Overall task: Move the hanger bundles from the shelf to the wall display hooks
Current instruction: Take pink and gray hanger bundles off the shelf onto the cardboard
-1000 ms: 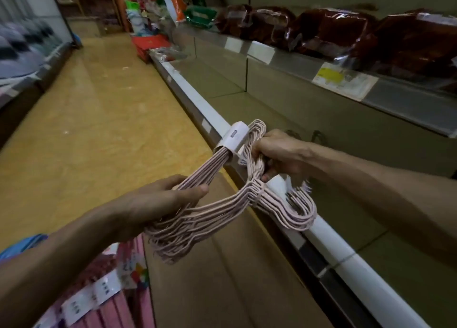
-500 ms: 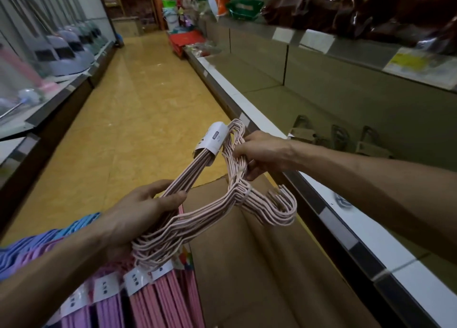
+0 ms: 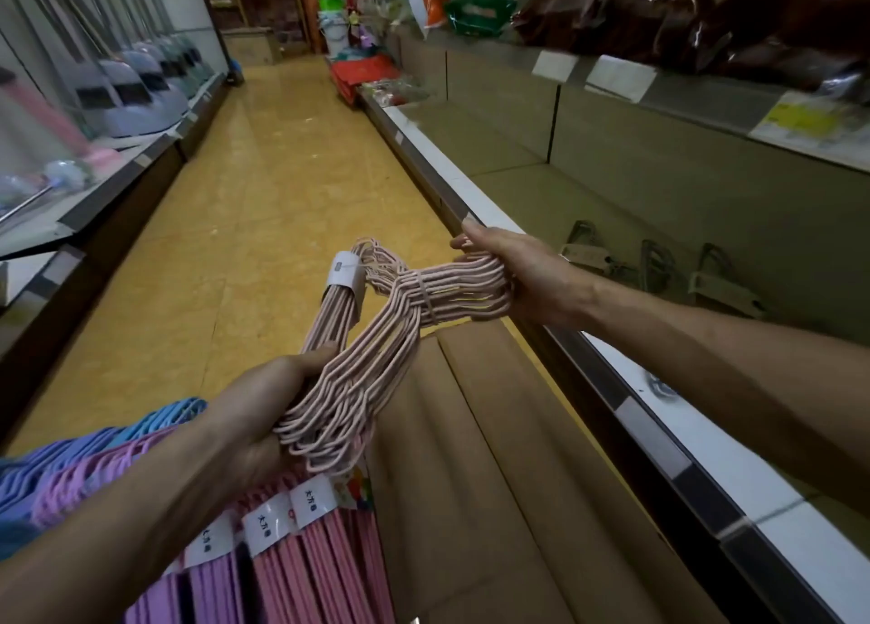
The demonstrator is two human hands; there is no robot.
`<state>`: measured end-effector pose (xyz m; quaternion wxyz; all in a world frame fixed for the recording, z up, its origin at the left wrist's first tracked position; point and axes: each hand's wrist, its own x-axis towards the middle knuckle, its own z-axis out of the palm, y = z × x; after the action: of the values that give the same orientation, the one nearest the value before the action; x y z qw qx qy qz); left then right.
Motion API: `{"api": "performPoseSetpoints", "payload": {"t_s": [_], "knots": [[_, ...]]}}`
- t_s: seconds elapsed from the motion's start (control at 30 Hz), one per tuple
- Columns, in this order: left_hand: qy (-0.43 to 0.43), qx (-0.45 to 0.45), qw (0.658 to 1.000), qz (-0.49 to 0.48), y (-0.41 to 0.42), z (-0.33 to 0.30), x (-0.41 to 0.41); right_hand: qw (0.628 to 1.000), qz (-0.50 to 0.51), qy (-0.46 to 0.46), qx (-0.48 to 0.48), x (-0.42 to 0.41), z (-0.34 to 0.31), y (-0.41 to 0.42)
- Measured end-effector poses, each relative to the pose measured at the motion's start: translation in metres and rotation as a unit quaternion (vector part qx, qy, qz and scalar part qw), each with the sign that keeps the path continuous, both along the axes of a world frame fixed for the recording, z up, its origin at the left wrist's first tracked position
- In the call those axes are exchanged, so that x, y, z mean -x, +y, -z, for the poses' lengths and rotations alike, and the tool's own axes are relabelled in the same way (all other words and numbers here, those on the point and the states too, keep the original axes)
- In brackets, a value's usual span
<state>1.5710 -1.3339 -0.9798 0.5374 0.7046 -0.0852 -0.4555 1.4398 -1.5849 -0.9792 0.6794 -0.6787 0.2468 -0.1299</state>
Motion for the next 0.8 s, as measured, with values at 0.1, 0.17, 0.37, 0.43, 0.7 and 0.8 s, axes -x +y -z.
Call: {"api": "performPoseSetpoints", "payload": {"t_s": [0.1,0.17,0.37,0.43,0.7,0.8], "knots": [[0.02,-0.002,1.0,0.009,-0.003,0.008,0.008,0.994,0.096,-0.028,0.032,-0.006,-0.006,0.005],[0.03,-0.003,1.0,-0.001,-0.003,0.012,0.011,0.989,0.139,-0.012,0.055,-0.008,-0.004,0.005],[0.023,-0.021,0.999,0.043,-0.005,0.014,0.022,0.982,0.173,0.015,0.069,-0.014,-0.008,0.002],[0.011,-0.029,0.997,0.078,-0.006,0.01,0.027,0.982,0.164,0.026,0.091,-0.016,-0.01,-0.002],[-0.152,-0.053,0.985,0.065,-0.01,-0.008,0.009,0.947,0.057,0.128,0.29,-0.027,0.008,0.022],[-0.159,-0.04,0.985,0.047,-0.008,-0.009,0.004,0.929,0.008,0.159,0.334,-0.032,0.019,0.04]]}}
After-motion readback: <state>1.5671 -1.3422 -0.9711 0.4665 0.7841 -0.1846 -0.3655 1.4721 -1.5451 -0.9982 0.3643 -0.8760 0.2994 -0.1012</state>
